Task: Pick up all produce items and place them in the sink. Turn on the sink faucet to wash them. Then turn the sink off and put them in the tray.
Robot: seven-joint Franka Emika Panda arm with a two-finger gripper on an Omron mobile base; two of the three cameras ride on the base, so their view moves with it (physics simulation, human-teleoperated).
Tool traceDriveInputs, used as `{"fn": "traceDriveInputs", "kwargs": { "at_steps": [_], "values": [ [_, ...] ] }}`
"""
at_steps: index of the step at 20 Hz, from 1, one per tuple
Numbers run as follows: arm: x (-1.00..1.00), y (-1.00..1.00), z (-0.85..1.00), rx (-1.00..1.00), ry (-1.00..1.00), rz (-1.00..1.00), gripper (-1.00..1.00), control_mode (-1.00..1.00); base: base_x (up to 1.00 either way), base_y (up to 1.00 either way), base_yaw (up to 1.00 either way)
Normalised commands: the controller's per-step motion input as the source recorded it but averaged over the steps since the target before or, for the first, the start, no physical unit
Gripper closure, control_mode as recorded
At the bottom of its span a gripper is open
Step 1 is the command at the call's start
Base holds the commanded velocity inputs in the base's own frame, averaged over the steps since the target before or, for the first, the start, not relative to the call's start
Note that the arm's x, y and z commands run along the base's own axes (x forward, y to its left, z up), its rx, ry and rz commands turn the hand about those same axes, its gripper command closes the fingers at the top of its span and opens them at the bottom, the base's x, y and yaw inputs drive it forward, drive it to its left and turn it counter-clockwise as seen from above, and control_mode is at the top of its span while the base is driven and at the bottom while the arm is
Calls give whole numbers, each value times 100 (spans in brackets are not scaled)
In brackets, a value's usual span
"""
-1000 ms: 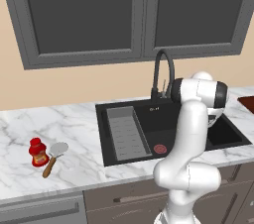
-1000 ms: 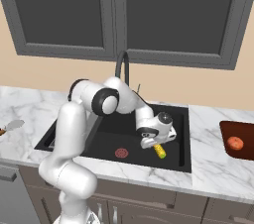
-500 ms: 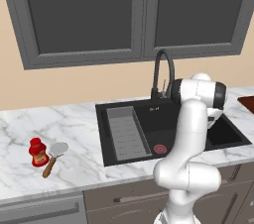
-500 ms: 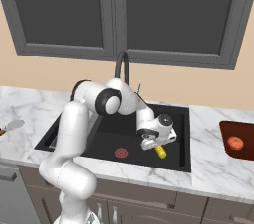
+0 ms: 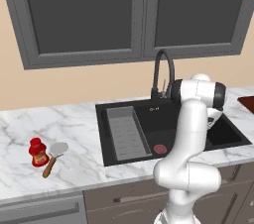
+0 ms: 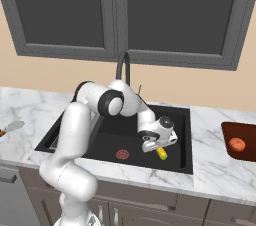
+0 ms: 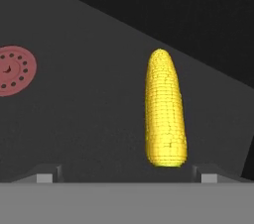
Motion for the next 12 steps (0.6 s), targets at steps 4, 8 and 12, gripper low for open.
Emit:
{"fn": "traceDriveInputs", "kwargs": {
  "at_steps": [4,8,12],
  "values": [
    [2,0,-7,0,0,0,-100,-100,0,0,0],
    [0,0,-8,0,0,0,-100,-100,0,0,0],
    [0,0,-8,0,0,0,-100,-100,0,0,0]
  ]
}}
